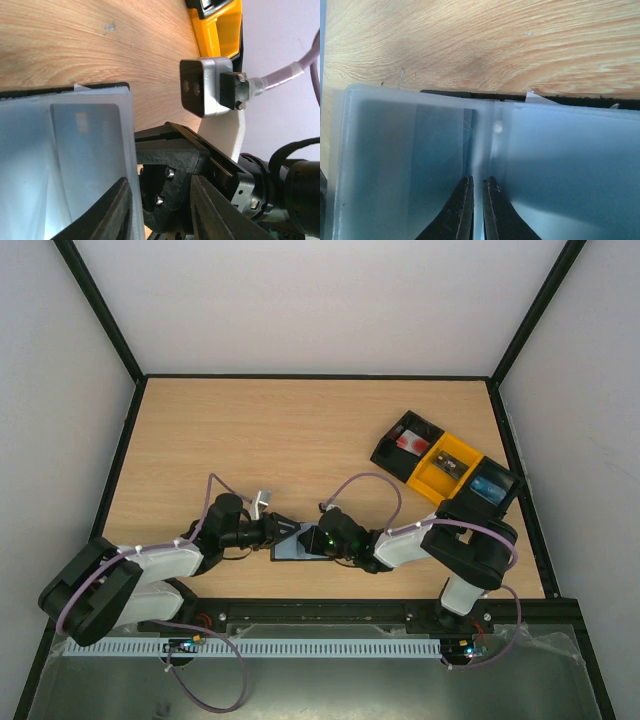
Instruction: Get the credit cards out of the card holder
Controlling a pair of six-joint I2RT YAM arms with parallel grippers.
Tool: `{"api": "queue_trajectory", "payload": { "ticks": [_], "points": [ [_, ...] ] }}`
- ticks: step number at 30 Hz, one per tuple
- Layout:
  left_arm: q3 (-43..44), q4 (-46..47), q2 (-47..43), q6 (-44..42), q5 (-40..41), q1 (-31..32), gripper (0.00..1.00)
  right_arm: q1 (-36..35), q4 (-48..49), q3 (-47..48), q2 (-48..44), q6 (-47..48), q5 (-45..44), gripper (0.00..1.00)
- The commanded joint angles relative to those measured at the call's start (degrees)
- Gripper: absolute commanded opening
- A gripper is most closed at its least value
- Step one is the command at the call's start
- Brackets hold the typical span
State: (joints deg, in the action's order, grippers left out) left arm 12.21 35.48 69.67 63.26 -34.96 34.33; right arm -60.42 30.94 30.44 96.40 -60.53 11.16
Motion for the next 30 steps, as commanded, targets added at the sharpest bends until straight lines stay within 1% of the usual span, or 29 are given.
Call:
{"api": "queue_trajectory", "payload": {
  "ticks": [1,4,6,15,20,25,30],
  "points": [
    [1.04,4.06,1.96,0.28,-1.24,0.51,0.34,-0.36,-0.5,-1.43,-2.04,-0.03,-3.29,0.09],
    [0.99,4.53,2.63,0.3,-1.42,0.58,0.31,-0.34,-0.68,-2.07,-2.92,-0.15,-4.11,0.09],
    [1.06,4.53,2.84,0.23,-1.37,0.57,0.28,-0.32,-0.98,-2.61,-3.8,-0.19,-4.9,0.11],
    [1.56,4.83,4.64,-0.01,-1.25,0.98,0.24,-0.38,-0.69,-4.75,-7.31,-0.33,-7.48,0.17],
    [2.79,4.96,5.84,0.15,-1.42,1.79,0.23,-0.36,0.02,-5.1,-6.45,-0.35,-6.63,0.14],
    [4.29,5.69,7.34,0.37,-0.99,3.47,0.24,-0.33,0.79,-5.94,-6.79,-0.72,-6.82,0.13],
    [4.39,6.48,8.92,0.37,-1.1,3.73,0.24,-0.31,0.79,-6.64,-7.74,-0.47,-7.11,0.13]
  ]
}}
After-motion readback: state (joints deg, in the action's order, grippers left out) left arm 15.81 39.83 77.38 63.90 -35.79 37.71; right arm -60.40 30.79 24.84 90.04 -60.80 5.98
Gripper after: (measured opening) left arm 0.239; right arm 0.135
